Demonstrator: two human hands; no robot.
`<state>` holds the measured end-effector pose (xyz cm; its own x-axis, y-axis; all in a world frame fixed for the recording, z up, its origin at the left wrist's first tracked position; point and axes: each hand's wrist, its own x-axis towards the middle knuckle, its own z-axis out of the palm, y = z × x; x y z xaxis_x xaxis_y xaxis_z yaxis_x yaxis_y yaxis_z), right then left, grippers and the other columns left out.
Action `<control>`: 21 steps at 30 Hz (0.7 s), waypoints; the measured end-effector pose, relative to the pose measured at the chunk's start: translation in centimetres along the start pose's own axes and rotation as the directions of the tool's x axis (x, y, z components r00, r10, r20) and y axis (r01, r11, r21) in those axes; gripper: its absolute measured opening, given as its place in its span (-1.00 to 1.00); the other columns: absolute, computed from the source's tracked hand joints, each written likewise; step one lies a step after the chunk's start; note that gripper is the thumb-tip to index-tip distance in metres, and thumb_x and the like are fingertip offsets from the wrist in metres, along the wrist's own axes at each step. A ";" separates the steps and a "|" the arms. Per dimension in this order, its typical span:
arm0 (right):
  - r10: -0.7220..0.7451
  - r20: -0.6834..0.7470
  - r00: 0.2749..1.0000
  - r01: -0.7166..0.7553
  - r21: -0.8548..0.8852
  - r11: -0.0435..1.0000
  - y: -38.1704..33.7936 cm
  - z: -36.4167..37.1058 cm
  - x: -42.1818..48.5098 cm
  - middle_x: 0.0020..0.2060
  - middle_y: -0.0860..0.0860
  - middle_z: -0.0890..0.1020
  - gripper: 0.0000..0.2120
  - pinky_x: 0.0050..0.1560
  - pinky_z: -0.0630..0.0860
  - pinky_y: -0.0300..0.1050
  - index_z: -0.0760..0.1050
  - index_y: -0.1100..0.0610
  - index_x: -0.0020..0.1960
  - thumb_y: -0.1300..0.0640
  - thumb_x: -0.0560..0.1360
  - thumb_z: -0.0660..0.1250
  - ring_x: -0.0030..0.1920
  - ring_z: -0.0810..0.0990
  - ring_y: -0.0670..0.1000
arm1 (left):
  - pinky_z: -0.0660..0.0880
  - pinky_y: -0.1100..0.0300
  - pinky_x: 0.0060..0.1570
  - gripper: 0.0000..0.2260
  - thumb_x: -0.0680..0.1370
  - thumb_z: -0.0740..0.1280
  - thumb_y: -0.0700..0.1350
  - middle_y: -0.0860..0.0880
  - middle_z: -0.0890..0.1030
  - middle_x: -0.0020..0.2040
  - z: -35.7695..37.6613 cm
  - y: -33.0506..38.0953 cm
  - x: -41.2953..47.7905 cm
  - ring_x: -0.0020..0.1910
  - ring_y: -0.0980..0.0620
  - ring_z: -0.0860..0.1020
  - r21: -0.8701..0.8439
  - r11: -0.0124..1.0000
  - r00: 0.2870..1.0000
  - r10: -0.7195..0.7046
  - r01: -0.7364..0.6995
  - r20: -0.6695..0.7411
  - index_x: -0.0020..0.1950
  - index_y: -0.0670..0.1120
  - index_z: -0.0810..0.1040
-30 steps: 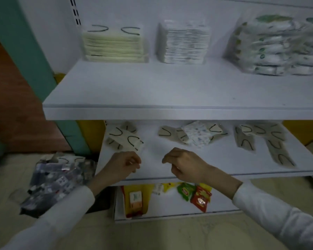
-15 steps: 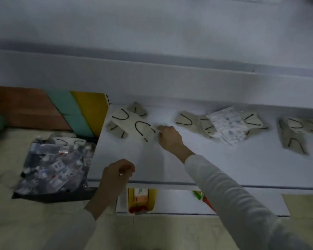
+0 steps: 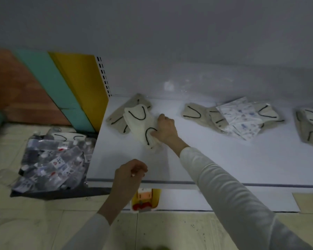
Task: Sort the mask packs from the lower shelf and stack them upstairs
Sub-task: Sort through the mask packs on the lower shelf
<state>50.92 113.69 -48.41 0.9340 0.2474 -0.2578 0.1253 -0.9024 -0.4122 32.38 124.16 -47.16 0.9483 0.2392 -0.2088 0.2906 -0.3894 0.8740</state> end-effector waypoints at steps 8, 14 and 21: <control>0.212 0.143 0.967 -0.211 -0.022 0.977 -1.3 -0.4 -1.8 0.20 0.10 0.47 -0.45 0.20 0.42 -0.03 0.30 0.17 0.31 0.13 0.38 0.42 0.25 0.44 0.13 | 0.60 0.01 -0.08 -0.68 0.51 0.26 -0.37 0.04 0.64 -0.28 -0.1 -0.3 0.2 -0.24 0.07 0.61 -0.020 0.997 0.997 -0.078 0.077 -0.014 -0.25 0.03 0.55; 0.142 0.103 0.984 -0.162 0.223 0.961 0.5 -0.1 -6.6 0.02 0.11 0.51 -0.68 -0.03 0.51 -0.04 0.37 0.17 0.16 0.18 0.44 0.32 0.05 0.53 0.15 | 0.51 0.00 0.09 -0.82 0.54 0.31 -0.19 -0.11 0.60 -0.07 1.6 0.7 0.5 -0.04 -0.13 0.58 -0.164 0.945 0.949 -0.300 0.282 -0.096 0.14 -0.14 0.50; 0.084 0.163 0.983 -0.176 0.701 0.691 3.7 -2.8 -10.1 -0.16 0.08 0.55 -0.78 -0.19 0.48 -0.03 0.42 0.07 -0.11 0.31 0.35 0.37 -0.13 0.53 0.07 | 0.51 0.17 -0.09 -0.66 0.53 0.33 0.03 -0.08 0.62 0.04 4.0 4.6 1.4 -0.01 -0.02 0.58 -0.369 0.868 0.942 -0.326 0.332 0.080 0.20 -0.15 0.51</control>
<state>42.90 106.81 -44.86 0.8739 0.2249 -0.4310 -0.3124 -0.4196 -0.8523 35.53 119.19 -45.16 0.8085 0.2812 -0.5170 0.5200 0.0700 0.8513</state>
